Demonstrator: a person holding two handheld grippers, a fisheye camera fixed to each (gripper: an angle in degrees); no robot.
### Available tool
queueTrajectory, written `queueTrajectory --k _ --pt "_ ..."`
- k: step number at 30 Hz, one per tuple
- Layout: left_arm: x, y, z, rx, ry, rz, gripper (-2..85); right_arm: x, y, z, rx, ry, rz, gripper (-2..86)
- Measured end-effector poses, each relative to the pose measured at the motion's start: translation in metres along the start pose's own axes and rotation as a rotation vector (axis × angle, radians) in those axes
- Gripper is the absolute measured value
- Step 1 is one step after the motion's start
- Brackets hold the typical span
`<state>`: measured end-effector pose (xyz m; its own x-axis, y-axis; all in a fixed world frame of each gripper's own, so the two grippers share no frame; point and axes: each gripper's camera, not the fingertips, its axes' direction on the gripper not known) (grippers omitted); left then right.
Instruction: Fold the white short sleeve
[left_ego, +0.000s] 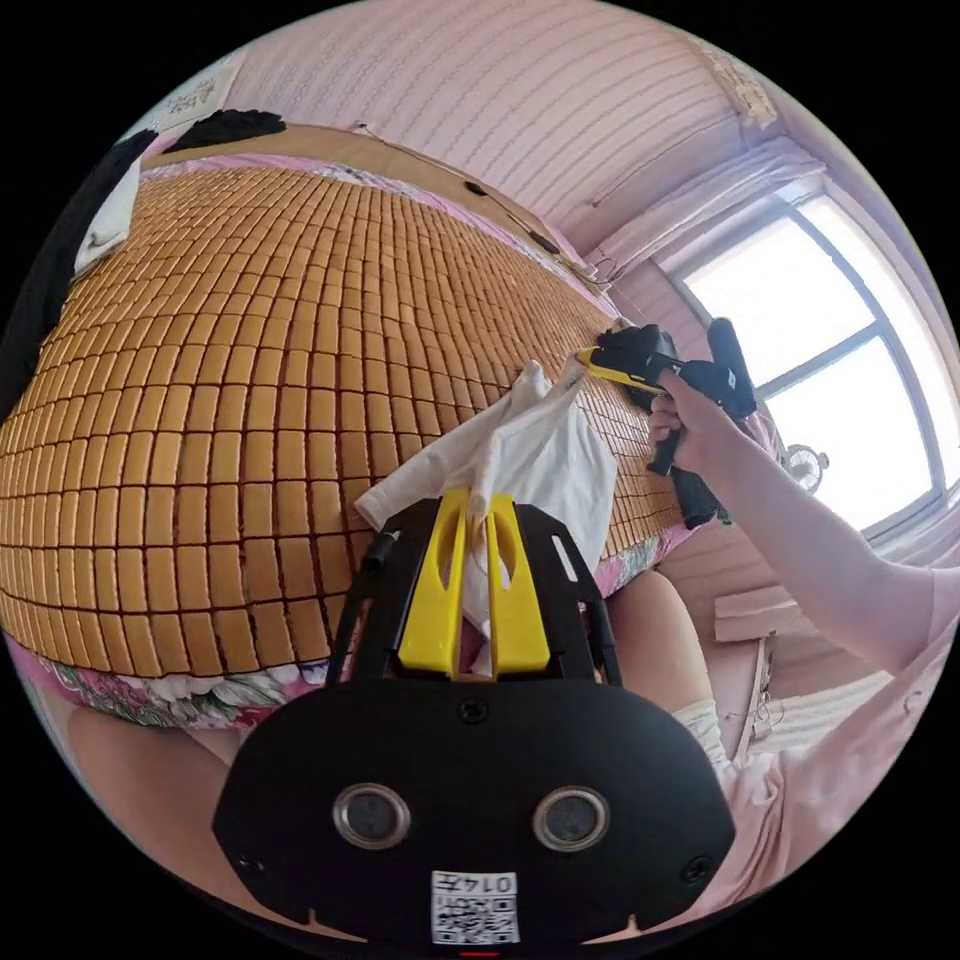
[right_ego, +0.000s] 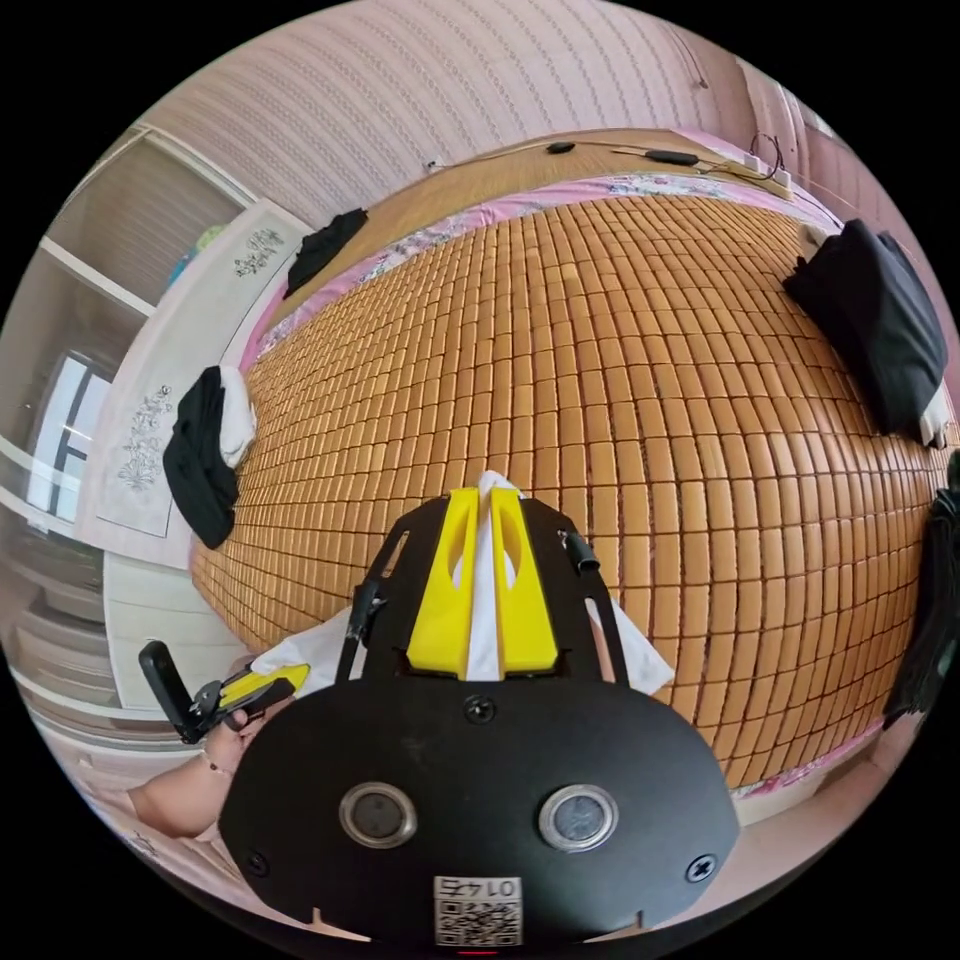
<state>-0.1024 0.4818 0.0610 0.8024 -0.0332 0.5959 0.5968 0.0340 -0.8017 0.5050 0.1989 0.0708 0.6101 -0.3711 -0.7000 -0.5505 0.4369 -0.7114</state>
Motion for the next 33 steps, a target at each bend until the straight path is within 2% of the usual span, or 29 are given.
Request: queueTrajectory --k 3,7,12,16,22,25,26,29,32,33 --pt "-0.021 -0.009 0.011 -0.022 -0.05 -0.095 4.3 -0.008 -0.006 0.002 0.036 -0.004 0.035 4.7" --pt "-0.036 -0.015 0.001 -0.011 -0.147 -0.107 5.6 -0.024 -0.002 -0.004 0.1 0.034 -0.098 6.6" --pt "-0.046 -0.016 -0.006 -0.042 -0.193 -0.06 7.3 -0.046 0.004 0.028 -0.011 0.119 -0.325 12.5" --pt "-0.03 -0.019 0.003 -0.041 -0.176 0.022 9.7 -0.06 0.004 0.055 -0.106 0.15 -0.397 13.7" --pt "-0.007 -0.028 0.02 -0.087 -0.207 0.11 9.7 -0.066 -0.001 0.038 -0.022 0.101 -0.322 10.9" --pt "-0.002 -0.03 0.026 -0.075 -0.238 0.129 9.7 -0.068 -0.004 0.05 -0.113 0.062 -0.313 11.0" --pt "-0.001 -0.031 0.03 -0.081 -0.234 0.121 9.9 -0.073 -0.004 0.055 -0.153 0.034 -0.326 9.8" --pt "-0.002 -0.034 0.047 -0.122 -0.21 0.094 10.5 -0.087 0.005 0.055 -0.162 0.144 -0.413 6.2" --pt "0.006 -0.029 0.054 -0.084 -0.274 0.129 10.0 -0.096 0.019 0.041 -0.192 0.079 -0.519 3.2" --pt "0.007 -0.028 0.055 -0.085 -0.278 0.139 10.3 -0.099 0.029 0.026 -0.145 0.068 -0.565 2.9"
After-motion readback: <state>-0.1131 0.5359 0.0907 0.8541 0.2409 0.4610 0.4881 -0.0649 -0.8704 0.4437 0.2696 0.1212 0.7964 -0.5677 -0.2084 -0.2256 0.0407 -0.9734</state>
